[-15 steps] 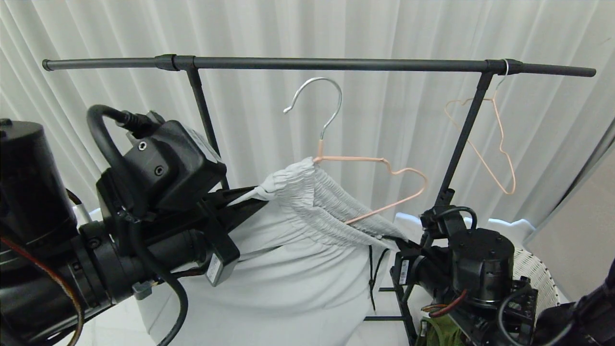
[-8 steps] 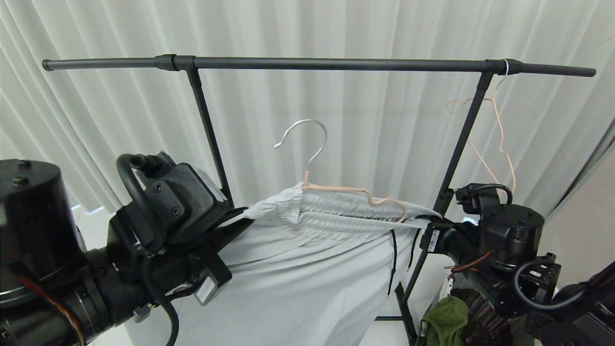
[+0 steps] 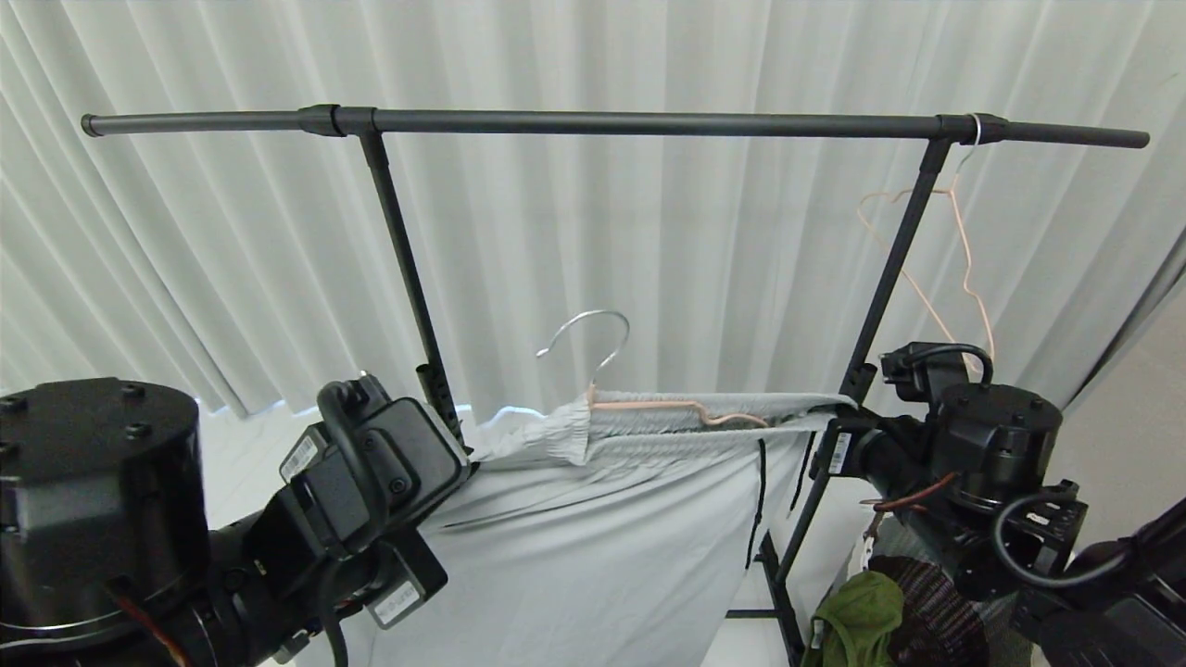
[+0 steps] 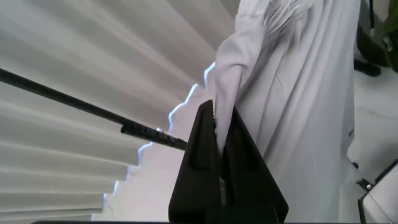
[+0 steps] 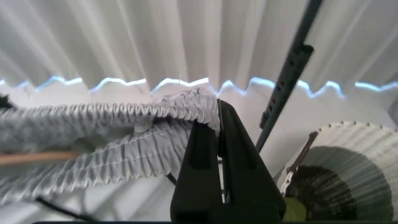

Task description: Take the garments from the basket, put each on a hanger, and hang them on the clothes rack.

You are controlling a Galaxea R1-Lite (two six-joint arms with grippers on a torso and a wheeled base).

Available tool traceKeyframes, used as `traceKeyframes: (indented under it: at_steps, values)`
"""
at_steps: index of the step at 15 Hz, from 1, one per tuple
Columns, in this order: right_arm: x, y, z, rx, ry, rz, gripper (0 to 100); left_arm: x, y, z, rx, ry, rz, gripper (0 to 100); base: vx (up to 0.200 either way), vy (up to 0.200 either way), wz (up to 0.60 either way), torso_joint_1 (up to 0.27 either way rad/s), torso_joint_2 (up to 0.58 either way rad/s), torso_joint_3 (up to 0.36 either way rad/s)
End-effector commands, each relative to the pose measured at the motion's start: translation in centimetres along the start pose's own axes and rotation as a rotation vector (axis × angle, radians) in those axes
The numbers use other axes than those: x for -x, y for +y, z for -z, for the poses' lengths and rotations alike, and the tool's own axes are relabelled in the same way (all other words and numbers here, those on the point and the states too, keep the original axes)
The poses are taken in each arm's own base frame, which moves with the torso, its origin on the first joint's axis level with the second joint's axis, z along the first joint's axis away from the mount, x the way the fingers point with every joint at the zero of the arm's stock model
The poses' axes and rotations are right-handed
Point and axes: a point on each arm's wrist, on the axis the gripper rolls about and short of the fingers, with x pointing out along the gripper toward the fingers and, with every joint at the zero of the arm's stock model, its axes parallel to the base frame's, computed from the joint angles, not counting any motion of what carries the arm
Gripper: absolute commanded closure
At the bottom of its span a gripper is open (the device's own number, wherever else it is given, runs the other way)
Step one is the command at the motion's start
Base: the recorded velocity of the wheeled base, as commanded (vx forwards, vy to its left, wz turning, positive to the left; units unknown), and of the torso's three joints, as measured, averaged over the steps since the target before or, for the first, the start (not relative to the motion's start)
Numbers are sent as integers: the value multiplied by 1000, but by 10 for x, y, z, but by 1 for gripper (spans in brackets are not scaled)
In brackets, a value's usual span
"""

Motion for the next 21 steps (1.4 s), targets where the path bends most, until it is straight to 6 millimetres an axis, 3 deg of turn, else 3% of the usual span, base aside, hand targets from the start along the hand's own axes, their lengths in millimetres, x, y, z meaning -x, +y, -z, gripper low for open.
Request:
traceKeyframes:
  at_steps: [1,4,7,10,12,18,19,21]
  values:
    - [6,5,-2,20,-5,-31,100,-10,-5,4,-7,60,-2,100,0,0,0,0,0,0]
    - [24,26,-6,88,-18,-170,100,-25,-8,2,78,150,-90,100,0,0,0,0,0,0]
    - [57,63,-3,178,-27,-402,100,-41,-26,-18,306,158,-149,100,0,0,0,0,0,0]
    - [90,93,5,239,-27,-577,100,-47,-35,-31,414,142,-175,100,0,0,0,0,0,0]
    - [104,102,11,256,-16,-636,100,-46,-35,-37,422,121,-170,100,0,0,0,0,0,0]
    - [110,105,18,271,0,-659,100,-47,-31,-46,449,72,-184,100,0,0,0,0,0,0]
    - [110,104,19,278,5,-658,0,-47,-30,-47,447,65,-187,100,0,0,0,0,0,0]
    - [112,98,23,291,21,-647,0,-46,-31,-49,449,49,-183,100,0,0,0,0,0,0]
